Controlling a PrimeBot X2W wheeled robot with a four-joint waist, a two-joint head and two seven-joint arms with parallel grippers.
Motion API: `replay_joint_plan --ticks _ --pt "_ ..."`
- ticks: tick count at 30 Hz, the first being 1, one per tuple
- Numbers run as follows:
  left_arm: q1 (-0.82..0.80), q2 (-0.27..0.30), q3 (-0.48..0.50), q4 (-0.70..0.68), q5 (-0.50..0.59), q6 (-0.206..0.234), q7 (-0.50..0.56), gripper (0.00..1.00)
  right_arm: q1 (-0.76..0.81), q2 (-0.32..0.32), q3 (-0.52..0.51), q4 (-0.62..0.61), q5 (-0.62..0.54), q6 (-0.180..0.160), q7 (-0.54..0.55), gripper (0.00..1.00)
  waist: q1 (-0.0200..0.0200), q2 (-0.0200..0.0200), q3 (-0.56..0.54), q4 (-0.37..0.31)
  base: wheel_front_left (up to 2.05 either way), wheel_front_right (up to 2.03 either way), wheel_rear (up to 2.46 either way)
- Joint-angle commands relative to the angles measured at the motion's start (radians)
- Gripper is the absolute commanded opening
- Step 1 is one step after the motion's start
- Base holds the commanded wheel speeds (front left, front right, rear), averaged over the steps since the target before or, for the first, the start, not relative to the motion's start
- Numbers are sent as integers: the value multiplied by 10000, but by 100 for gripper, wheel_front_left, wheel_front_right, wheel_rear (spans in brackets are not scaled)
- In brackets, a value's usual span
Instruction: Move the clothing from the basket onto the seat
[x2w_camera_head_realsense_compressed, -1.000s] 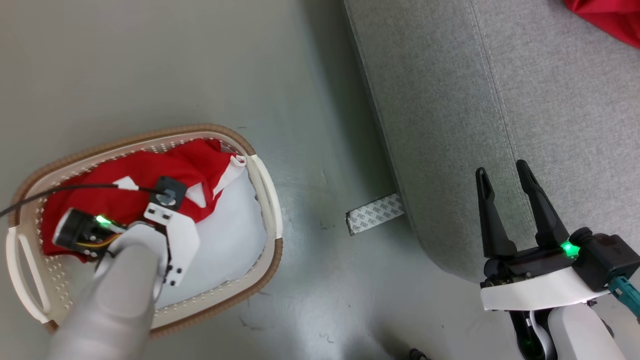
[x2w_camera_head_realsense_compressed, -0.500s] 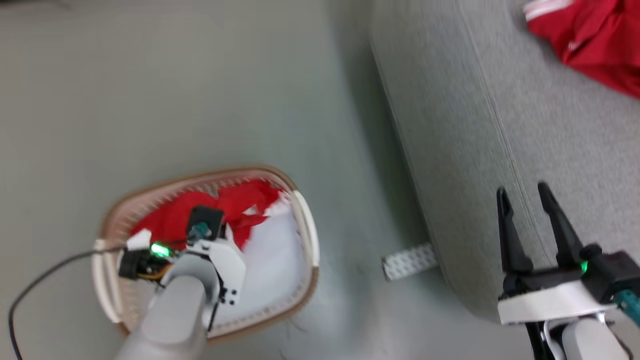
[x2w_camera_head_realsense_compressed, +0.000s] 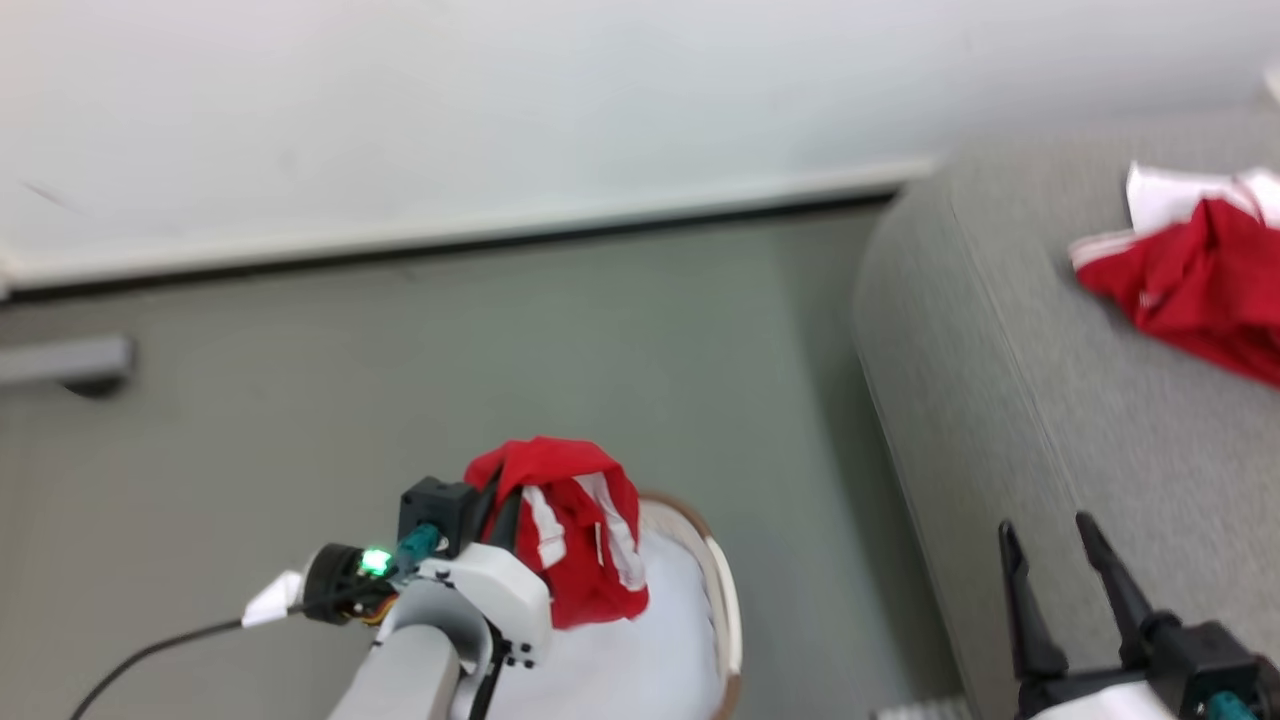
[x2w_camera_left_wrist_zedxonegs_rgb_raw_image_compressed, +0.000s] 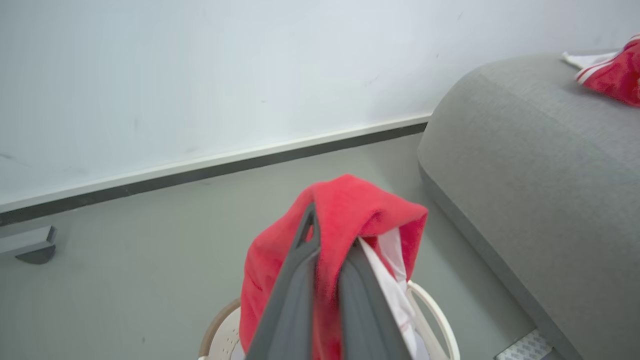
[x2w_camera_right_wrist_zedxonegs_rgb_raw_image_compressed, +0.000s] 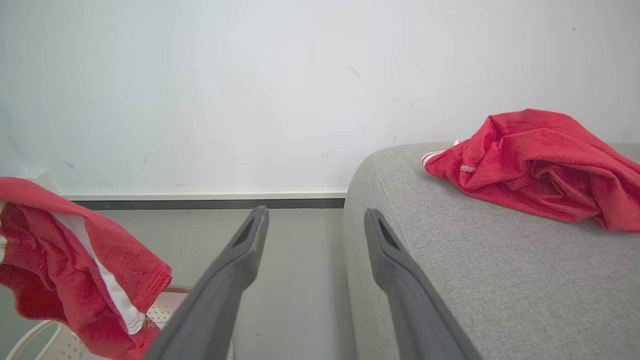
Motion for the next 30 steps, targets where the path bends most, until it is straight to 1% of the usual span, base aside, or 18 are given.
replay_joint_plan --ticks 1,4,7,11,15,19,23,27,30 --pt "399 11 -60 -503 -258 55 62 0 307 -26 38 51 -99 -28 5 100 3 0 -1304 822 0 0 0" --pt "887 11 -137 -1537 -441 128 341 0 644 -25 132 126 -171 -29 5 100 3 0 -1817 976 0 0 0" --pt "1298 26 -198 -2652 -518 268 699 0 831 -25 243 143 -225 -29 5 100 3 0 -2104 1097 0 0 0" --pt "1833 321 -131 -3914 -590 439 1232 0 1010 -22 361 192 -218 -29 3 100 3 0 -2435 1179 0 0 0" --pt "2245 592 -80 -4836 -634 569 1699 0 1081 -28 625 240 -246 -29 5 100 3 0 -2605 1189 0 0 0" --pt "2494 740 -118 -5483 -660 645 1988 0 1080 -25 1034 258 -367 -28 5 100 3 0 -2669 1204 0 0 0" --pt "2571 758 -259 -6004 -657 614 2194 0 858 -264 1734 286 -302 -28 5 100 3 0 -2653 1226 0 0 0" --pt "2507 754 -459 -6449 -622 528 2405 0 397 -808 2862 373 -50 -29 5 100 3 0 -2592 1233 0 0 0" --pt "2404 725 -635 -6727 -614 444 2531 0 -225 -1231 3761 480 155 -29 3 100 3 0 -2549 1217 0 0 0"
